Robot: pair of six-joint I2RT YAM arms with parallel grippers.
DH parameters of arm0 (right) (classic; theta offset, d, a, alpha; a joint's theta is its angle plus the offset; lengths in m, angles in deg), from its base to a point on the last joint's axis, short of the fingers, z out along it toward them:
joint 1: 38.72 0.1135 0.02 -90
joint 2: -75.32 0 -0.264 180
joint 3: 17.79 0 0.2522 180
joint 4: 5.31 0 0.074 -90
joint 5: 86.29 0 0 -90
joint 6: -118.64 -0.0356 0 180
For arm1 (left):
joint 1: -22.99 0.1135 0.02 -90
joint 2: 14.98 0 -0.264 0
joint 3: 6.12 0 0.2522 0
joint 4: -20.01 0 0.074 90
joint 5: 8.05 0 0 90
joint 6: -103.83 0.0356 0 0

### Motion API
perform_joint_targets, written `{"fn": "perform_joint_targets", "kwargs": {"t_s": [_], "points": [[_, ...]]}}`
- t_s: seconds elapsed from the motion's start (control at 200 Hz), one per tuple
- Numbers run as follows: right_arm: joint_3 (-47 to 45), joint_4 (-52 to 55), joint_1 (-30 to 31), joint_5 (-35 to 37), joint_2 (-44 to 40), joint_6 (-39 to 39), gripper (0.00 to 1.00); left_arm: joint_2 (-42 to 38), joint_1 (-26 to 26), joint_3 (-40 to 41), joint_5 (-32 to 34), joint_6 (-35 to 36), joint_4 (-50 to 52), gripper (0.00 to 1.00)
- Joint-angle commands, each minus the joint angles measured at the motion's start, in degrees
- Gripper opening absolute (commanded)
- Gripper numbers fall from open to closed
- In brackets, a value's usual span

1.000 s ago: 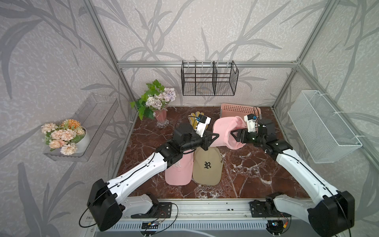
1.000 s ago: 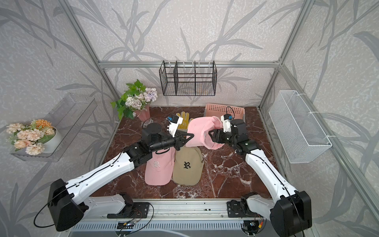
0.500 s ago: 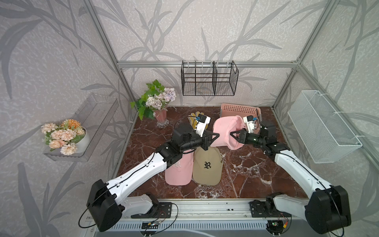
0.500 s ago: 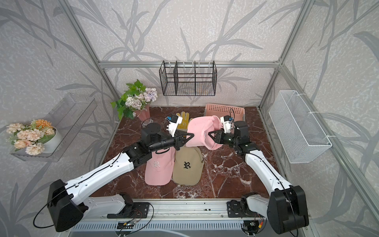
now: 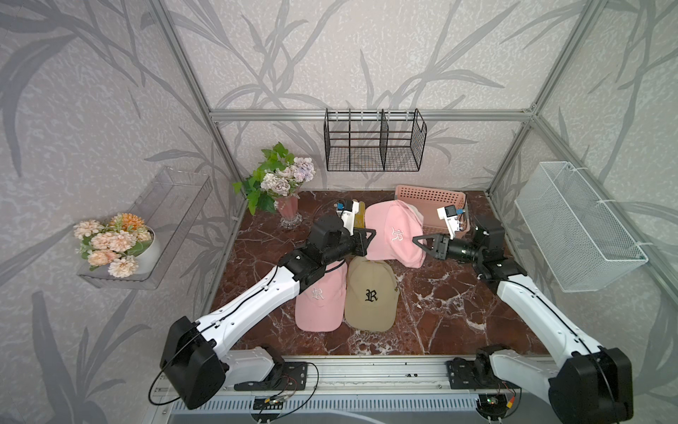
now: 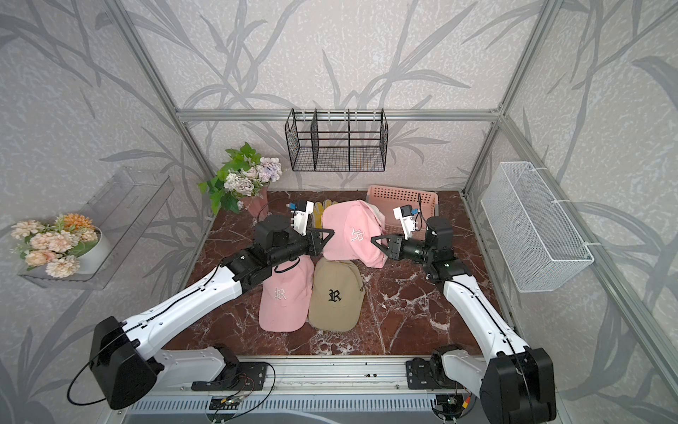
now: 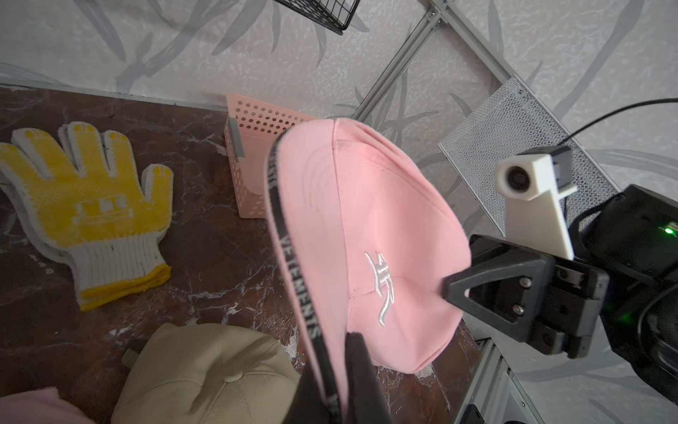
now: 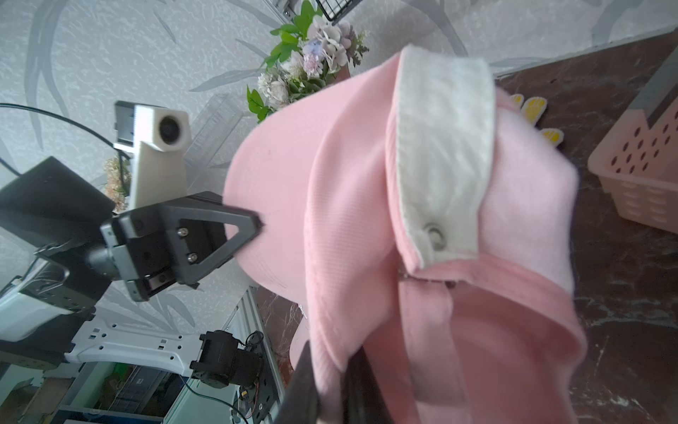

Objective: Turn the baseball cap inside out
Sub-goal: Turn over the baseball cap.

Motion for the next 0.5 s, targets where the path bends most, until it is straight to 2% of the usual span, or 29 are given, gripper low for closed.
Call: {"fn": "perform_joint_targets", "kwargs": {"t_s": [0.0, 0.095, 0.155, 0.26, 0.33, 0.37, 0.43, 0.495], "points": [[-2.8, -5.3, -3.4, 1.8, -3.7, -5.2, 0.00, -0.9, 3.1, 0.4, 5.8, -1.3, -0.3, 0.00], [-3.6, 0.3, -4.4, 13.6, -4.9, -4.3, 0.00, -2.3, 4.1, 2.1, 2.4, -2.0, -2.6, 0.00], [-3.7, 1.1, -4.5, 16.1, -5.2, -3.4, 0.00, -2.8, 4.2, 2.8, 0.2, -2.9, -4.3, 0.00], [-3.3, 2.4, -3.8, 16.6, -5.9, -0.9, 0.19, -3.1, 4.1, 3.8, -3.8, -5.8, -8.1, 0.00], [-2.6, 4.2, -1.6, 17.9, -7.3, 4.0, 0.45, -3.7, 4.0, 5.6, -6.2, -9.5, -15.0, 0.00], [-2.7, 5.0, 0.7, 20.7, -8.7, 7.8, 0.56, -3.7, 3.8, 6.8, -5.9, -13.9, -18.9, 0.00], [-3.4, 5.2, 4.8, 25.2, -11.1, 14.1, 0.63, -3.6, 3.6, 7.4, -4.0, -19.8, -21.7, 0.00], [-4.6, 4.1, 8.8, 28.5, -13.2, 20.5, 0.66, -3.2, 2.8, 6.3, -0.4, -25.0, -20.8, 0.00]]}}
